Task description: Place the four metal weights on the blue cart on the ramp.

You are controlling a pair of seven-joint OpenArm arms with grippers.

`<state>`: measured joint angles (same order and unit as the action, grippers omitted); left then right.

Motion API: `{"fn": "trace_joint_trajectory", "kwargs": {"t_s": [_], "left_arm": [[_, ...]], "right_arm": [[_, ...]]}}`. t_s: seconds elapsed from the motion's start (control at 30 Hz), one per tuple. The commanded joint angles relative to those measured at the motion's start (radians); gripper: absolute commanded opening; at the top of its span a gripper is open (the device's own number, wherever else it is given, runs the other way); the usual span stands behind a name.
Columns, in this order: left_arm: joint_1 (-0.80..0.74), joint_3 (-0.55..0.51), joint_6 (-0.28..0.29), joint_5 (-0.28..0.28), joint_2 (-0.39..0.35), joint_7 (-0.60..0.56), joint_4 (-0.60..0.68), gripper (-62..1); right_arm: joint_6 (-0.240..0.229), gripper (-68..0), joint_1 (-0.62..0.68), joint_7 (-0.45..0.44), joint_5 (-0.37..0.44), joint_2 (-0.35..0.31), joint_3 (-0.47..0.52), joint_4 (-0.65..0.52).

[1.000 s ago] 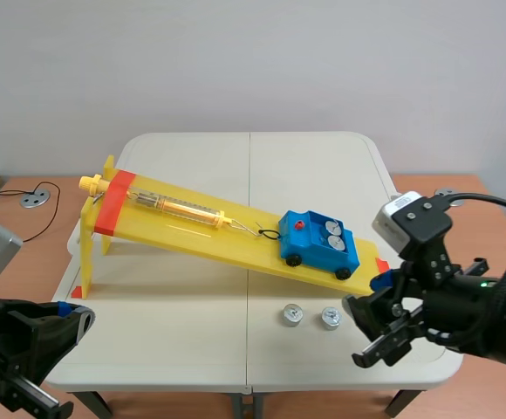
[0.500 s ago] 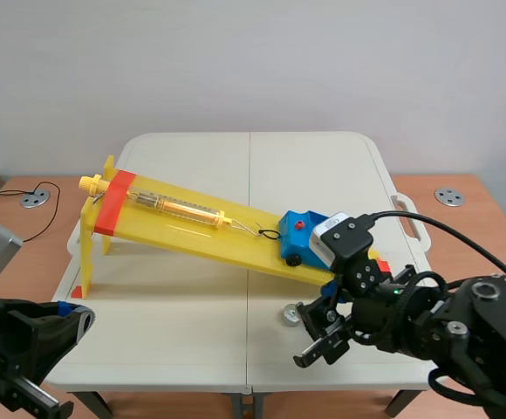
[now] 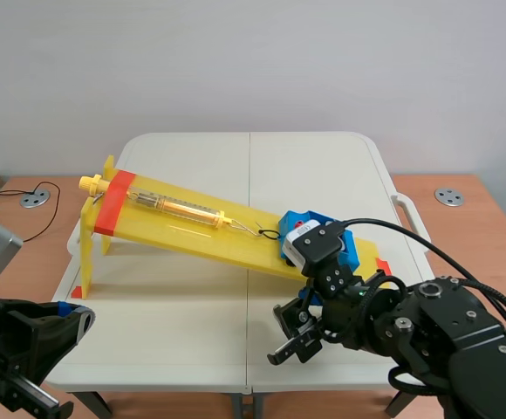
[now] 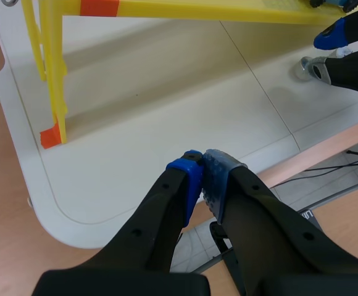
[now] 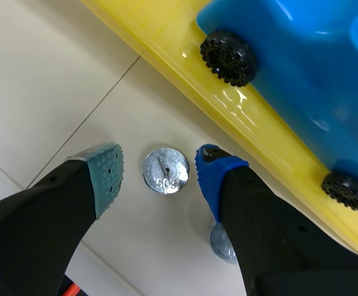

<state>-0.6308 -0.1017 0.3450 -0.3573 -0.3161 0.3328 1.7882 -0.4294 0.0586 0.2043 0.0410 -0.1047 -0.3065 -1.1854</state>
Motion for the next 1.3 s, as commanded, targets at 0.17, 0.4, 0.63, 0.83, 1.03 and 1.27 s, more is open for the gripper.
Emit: {"fn": "trace_joint_trajectory", "kwargs": {"t_s": [0.17,0.4,0.63,0.83,1.03,1.27], "left_arm": [[0.035,-0.014,0.025,-0.066,0.003,-0.097,0.051,-58.0],[0.035,-0.014,0.025,-0.066,0.003,-0.097,0.051,-58.0],[0.035,-0.014,0.025,-0.066,0.003,-0.097,0.051,-58.0],[0.035,-0.014,0.025,-0.066,0.003,-0.097,0.051,-58.0],[0.035,-0.014,0.025,-0.066,0.003,-0.097,0.051,-58.0],[0.035,-0.014,0.025,-0.066,0.003,-0.097,0.051,-58.0]], "right_arm": [[0.034,-42.4,-0.092,-0.143,0.033,0.022,-0.022,-0.048],[0.052,-47.5,-0.092,-0.138,0.029,0.022,-0.035,-0.017],[0.072,-54.2,-0.092,-0.129,0.029,0.022,-0.035,0.023],[0.101,-66.6,-0.092,-0.095,0.029,0.019,-0.035,0.027],[0.079,-66.9,-0.085,-0.068,0.056,-0.012,-0.035,-0.002],[0.04,-66.9,0.043,0.0,0.176,-0.106,0.0,-0.269]]}}
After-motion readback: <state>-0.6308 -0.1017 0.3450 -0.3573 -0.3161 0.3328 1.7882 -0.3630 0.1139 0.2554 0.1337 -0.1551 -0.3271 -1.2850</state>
